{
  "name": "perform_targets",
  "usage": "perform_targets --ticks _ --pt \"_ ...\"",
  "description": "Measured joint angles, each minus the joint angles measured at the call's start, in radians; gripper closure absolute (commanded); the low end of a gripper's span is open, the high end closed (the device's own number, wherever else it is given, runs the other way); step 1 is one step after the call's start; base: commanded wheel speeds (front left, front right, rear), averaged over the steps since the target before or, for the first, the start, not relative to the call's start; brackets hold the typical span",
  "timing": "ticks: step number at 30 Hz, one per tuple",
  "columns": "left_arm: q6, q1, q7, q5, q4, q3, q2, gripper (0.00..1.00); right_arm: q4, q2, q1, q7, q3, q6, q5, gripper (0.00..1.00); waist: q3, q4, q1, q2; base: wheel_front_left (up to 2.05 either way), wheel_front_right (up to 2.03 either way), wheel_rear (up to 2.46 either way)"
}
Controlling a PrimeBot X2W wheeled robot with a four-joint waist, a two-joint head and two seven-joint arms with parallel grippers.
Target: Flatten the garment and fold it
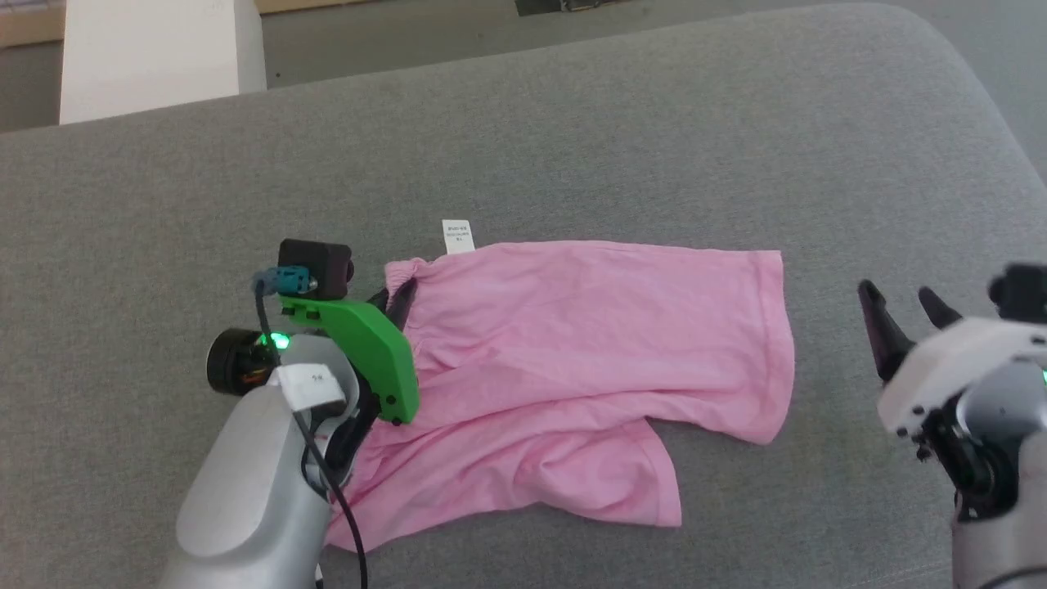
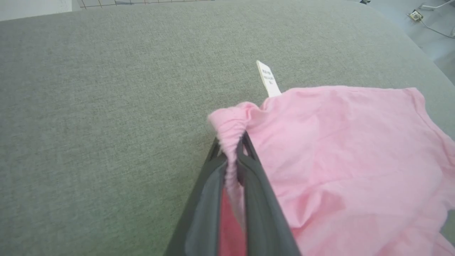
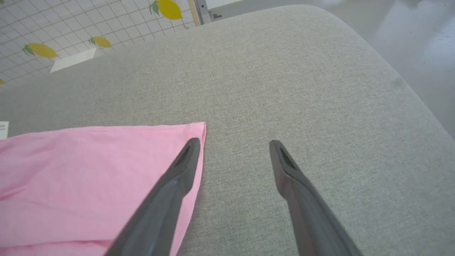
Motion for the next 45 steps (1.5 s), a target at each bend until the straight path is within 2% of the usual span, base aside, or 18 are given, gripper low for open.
perform_targets --ticks 4,7,16,21,22,24,25,32,36,40,45 --pt "0.014 0.044 -0.01 -0.006 -0.077 0.008 0.001 1.0 0.042 -0.016 -0.105 0.13 0.041 0.0 -0.099 0.0 0.024 0.015 0.0 0.0 0.0 0.0 0.0" --pt "0.016 0.05 -0.009 -0.006 -0.114 0.006 0.002 1.0 0.114 -0.043 -0.165 0.184 0.062 0.0 -0.164 0.0 0.043 0.03 0.0 0.0 0.0 0.0 0.0" --pt "0.018 0.051 -0.005 -0.006 -0.167 -0.012 0.002 1.0 0.321 -0.059 -0.295 0.178 0.133 0.0 -0.196 0.0 0.099 0.082 0.0 0.0 0.0 0.0 0.0" --pt "0.016 0.051 0.001 -0.006 -0.169 -0.026 0.002 1.0 0.386 -0.072 -0.321 0.14 0.161 0.0 -0.197 0.0 0.119 0.101 0.0 0.0 0.0 0.0 0.0" --pt "0.015 0.051 0.001 -0.006 -0.169 -0.028 0.002 1.0 0.397 -0.074 -0.331 0.138 0.164 0.0 -0.197 0.23 0.122 0.103 0.0 0.0 0.0 0.0 0.0" --pt "0.014 0.051 0.001 -0.006 -0.169 -0.031 0.003 1.0 0.415 -0.08 -0.346 0.126 0.172 0.0 -0.196 0.87 0.126 0.105 0.0 0.0 0.0 0.0 0.0" --pt "0.014 0.051 0.001 -0.006 -0.169 -0.032 0.003 1.0 0.424 -0.083 -0.352 0.125 0.177 0.0 -0.194 1.0 0.127 0.105 0.0 0.0 0.0 0.0 0.0" --pt "0.012 0.05 -0.006 -0.043 -0.164 -0.03 0.001 1.0 0.458 -0.093 -0.381 0.126 0.206 0.0 -0.138 1.0 0.113 0.104 0.0 0.0 0.0 0.0 0.0" --pt "0.003 0.021 -0.009 -0.098 -0.157 0.012 -0.008 1.0 0.449 -0.082 -0.42 0.13 0.194 0.0 -0.049 1.0 0.094 0.108 0.0 0.0 0.0 0.0 0.0" --pt "-0.004 -0.094 0.018 -0.162 -0.13 0.072 0.003 1.0 0.405 -0.053 -0.528 0.16 0.164 0.0 0.072 1.0 0.086 0.126 0.0 0.0 0.0 0.0 0.0" --pt "-0.004 -0.31 0.057 -0.161 -0.084 0.119 0.072 1.0 0.357 -0.037 -0.713 0.193 0.164 0.0 0.119 1.0 0.095 0.143 0.0 0.0 0.0 0.0 0.0"
